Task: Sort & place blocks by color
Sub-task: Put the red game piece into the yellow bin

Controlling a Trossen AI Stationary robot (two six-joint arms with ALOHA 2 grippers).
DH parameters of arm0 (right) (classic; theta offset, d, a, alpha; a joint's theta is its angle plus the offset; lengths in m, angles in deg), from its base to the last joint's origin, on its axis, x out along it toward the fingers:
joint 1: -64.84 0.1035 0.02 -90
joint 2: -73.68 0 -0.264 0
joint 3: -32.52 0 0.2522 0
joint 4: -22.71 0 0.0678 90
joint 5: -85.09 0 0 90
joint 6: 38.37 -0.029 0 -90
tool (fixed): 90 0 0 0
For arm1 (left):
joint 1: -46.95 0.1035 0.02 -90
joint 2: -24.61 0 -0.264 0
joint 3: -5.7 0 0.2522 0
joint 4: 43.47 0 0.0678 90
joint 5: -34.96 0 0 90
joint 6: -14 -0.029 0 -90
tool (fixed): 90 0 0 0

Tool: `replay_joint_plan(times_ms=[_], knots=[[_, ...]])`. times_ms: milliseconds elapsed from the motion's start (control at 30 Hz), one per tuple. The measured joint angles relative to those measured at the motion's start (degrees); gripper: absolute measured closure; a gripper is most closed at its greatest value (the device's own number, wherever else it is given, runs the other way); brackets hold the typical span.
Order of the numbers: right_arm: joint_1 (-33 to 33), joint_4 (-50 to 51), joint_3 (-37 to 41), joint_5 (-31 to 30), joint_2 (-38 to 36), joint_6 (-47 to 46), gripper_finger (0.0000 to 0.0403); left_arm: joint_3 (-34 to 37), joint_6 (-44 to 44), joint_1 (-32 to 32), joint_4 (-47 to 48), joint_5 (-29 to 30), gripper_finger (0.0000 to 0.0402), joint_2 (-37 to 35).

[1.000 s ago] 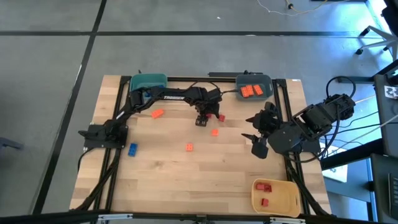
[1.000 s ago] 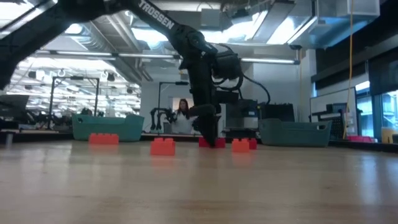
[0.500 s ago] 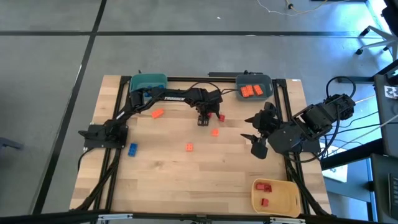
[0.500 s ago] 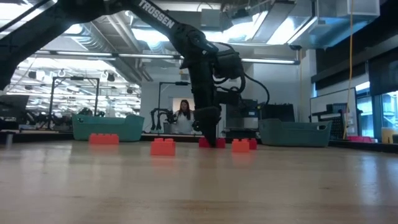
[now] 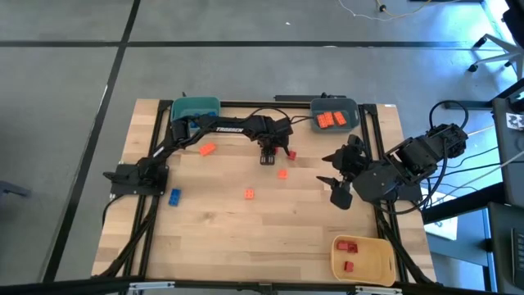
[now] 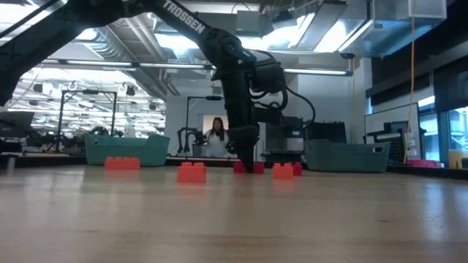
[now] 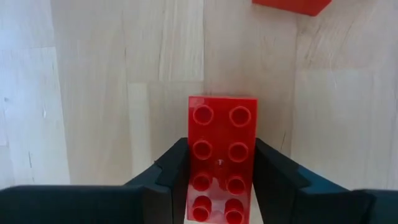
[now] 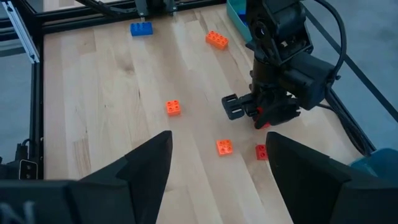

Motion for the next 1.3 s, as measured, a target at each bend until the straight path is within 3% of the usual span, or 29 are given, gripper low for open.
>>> replay_joint_plan(times_ms=[300, 467, 1033, 1300], knots=[[0.0, 0.0, 0.0, 0.5, 0.0, 0.2, 0.0141, 0.0, 2.6, -2.0, 1.9, -0.5, 0.0274, 0.0], [0.7, 0.3, 0.0, 0.5, 0.0, 0.6, 0.0141, -0.9, 3.7, -3.3, 5.3, -4.5, 0.0274, 0.0], [7.6, 0.5, 0.0, 7.8, 0.0, 2.0, 0.0141, -24.1, 5.3, -10.3, 21.5, -0.1, 0.0274, 0.1], [13.8, 0.0, 0.0, 8.0, 0.0, -0.1, 0.0141, -29.1, 5.3, -17.2, 23.2, -0.1, 0.0274, 0.1]])
